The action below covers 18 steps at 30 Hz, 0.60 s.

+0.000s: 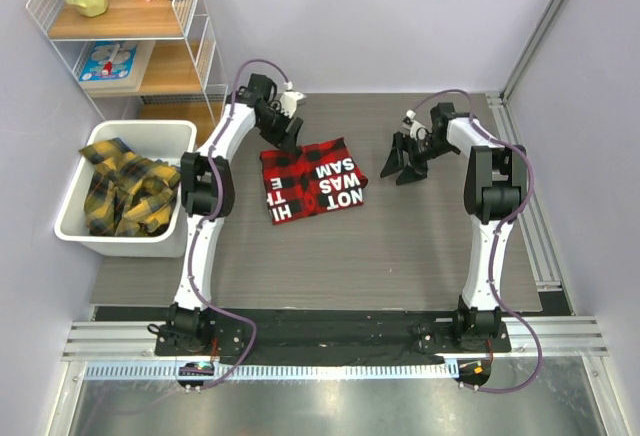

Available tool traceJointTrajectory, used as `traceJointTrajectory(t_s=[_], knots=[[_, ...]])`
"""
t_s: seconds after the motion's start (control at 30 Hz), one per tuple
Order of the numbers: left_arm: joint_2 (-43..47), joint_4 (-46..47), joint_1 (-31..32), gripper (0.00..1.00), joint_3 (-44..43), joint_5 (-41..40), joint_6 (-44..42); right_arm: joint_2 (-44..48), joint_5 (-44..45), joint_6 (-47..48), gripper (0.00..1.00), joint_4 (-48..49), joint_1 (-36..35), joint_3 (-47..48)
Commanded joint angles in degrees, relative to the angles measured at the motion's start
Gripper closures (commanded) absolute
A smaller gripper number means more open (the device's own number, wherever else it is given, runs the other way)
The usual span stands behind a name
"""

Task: Fold and stack the long sleeve shirts
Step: Fold the shirt

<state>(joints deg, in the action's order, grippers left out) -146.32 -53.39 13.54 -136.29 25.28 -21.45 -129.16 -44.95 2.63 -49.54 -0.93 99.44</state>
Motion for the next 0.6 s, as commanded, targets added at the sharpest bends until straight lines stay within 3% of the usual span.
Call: traceJointTrajectory(t_s=[0.0,0.17,0.57], knots=[[1.12,2.23,0.43,0.35,-3.02,6.88,-1.14,2.42,0.39,-0.35,0.25,-0.38,0.23,0.05],[1.57,3.64,0.43,0.35,-1.44,12.86,-0.96,2.43,0.3,-0.44,0.25,-0.47,1.98,-0.38],[-2.13,0.74,0.96,0.43,-5.83,12.25,-2.45,1.63,0.04,-1.49,0.25,-0.82,2.51,0.58]])
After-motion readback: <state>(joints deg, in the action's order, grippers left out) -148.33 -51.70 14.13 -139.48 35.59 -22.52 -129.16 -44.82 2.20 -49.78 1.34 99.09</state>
